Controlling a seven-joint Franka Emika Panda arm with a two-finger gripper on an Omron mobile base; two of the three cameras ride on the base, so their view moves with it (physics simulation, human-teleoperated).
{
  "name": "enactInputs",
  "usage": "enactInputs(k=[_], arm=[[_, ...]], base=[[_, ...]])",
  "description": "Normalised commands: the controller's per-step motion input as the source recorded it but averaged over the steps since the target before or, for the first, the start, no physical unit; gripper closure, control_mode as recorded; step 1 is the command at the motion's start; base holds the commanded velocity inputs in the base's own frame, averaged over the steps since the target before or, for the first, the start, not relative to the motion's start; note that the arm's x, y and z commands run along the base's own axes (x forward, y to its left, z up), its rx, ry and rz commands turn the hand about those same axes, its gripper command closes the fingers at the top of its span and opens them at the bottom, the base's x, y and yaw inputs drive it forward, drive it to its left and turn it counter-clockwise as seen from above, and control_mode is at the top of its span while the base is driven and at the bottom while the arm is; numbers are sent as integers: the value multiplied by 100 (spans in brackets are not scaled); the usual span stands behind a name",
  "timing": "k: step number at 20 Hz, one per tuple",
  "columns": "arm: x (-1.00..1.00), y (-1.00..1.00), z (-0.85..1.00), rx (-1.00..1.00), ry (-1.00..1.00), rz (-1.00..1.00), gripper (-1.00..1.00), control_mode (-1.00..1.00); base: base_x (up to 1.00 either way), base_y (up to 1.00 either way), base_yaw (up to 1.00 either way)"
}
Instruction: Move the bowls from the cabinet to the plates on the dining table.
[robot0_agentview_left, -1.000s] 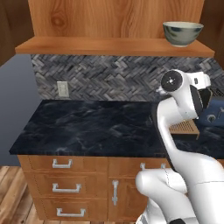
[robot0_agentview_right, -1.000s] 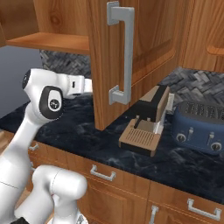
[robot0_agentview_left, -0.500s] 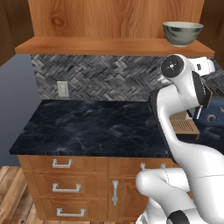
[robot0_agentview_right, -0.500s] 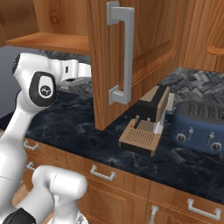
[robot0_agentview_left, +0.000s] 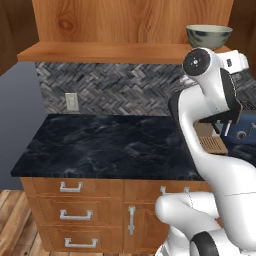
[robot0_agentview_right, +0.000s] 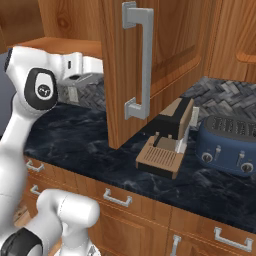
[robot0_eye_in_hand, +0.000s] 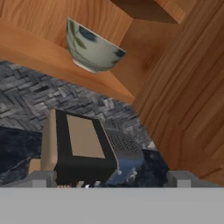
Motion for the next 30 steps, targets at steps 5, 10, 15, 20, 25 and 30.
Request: enactInputs(k=[5, 10, 15, 20, 25, 30], arm=[[0, 0, 46, 0, 0, 0, -100, -100], [0, 0, 32, 0, 0, 0, -100, -100], [0, 0, 5, -1, 0, 1, -100, -100], [0, 0, 0, -8, 0, 9, -100, -100], [0, -11, 0, -13, 1, 14, -100, -100], [12, -19, 1, -13, 0, 6, -100, -100]], base=[[0, 0, 0], [0, 0, 0], [0, 0, 0], [0, 0, 0], [0, 0, 0], [0, 0, 0]])
